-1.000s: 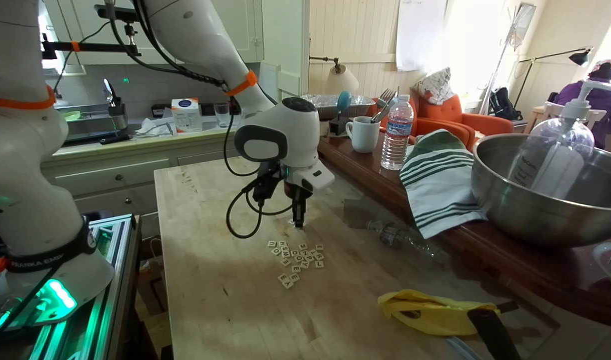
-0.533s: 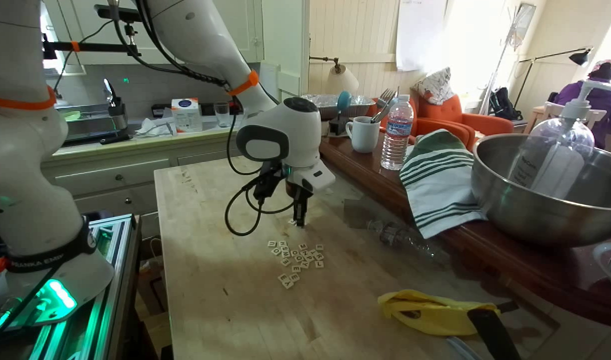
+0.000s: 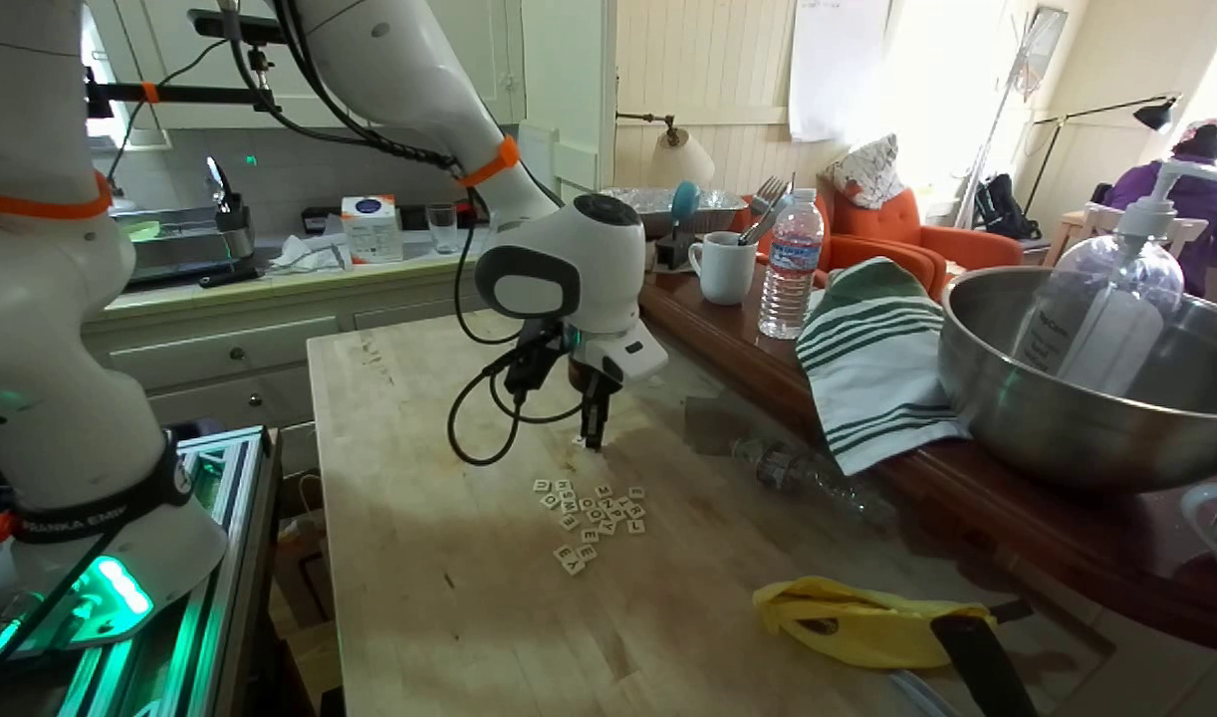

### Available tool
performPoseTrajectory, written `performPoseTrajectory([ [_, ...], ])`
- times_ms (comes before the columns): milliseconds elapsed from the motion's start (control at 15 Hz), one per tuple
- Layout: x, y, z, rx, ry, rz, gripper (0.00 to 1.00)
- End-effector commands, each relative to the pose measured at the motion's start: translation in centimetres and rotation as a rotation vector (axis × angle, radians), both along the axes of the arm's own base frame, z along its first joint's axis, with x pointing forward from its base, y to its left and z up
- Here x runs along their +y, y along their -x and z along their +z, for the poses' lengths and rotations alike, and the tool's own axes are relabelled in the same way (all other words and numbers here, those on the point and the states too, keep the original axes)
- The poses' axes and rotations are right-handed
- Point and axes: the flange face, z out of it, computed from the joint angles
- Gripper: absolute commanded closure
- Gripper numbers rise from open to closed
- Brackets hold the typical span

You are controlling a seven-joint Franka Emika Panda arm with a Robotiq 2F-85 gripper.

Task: Move three letter tiles to the left.

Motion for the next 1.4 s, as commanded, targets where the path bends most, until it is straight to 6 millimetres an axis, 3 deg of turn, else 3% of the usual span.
performPoseTrajectory([
  [0,0.3,0.0,-0.9,0.037,-0.025,-0.028,1.00],
  [733,-0.2,-0.5,2.3,-0.061,-0.006,-0.054,1.00],
  [1067,-0.6,0.3,3.5,-0.056,0.016,0.099,1.00],
  [1333,-1.2,1.1,3.5,-0.052,0.064,0.321,1.00],
])
